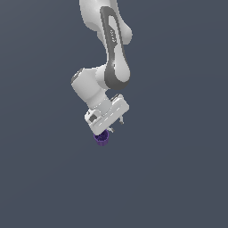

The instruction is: Pick up the object and move it to a goal position.

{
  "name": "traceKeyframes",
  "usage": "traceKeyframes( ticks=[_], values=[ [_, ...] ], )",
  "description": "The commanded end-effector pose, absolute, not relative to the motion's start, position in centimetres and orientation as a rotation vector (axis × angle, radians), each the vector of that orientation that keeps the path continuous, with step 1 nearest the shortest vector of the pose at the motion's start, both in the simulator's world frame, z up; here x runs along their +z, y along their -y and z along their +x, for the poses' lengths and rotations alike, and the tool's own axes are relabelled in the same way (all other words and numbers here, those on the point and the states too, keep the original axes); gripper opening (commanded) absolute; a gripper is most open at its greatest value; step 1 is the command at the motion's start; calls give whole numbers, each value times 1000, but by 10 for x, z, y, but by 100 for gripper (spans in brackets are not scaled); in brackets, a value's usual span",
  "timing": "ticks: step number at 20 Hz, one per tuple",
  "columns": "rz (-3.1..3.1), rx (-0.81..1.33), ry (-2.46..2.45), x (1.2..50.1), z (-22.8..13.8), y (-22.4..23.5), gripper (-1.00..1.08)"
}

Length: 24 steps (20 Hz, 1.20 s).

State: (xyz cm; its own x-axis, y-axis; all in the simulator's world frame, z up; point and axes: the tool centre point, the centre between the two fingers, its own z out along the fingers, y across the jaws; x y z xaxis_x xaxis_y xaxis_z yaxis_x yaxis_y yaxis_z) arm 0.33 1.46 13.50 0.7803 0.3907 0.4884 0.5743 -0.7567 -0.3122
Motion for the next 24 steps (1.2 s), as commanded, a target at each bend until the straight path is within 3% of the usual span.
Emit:
traceKeyframes(
  ticks=[1, 24],
  values=[
    [-2505, -592, 747, 134, 3, -13, 28],
    [-2431, -925, 923, 119, -3, 11, 28]
  ],
)
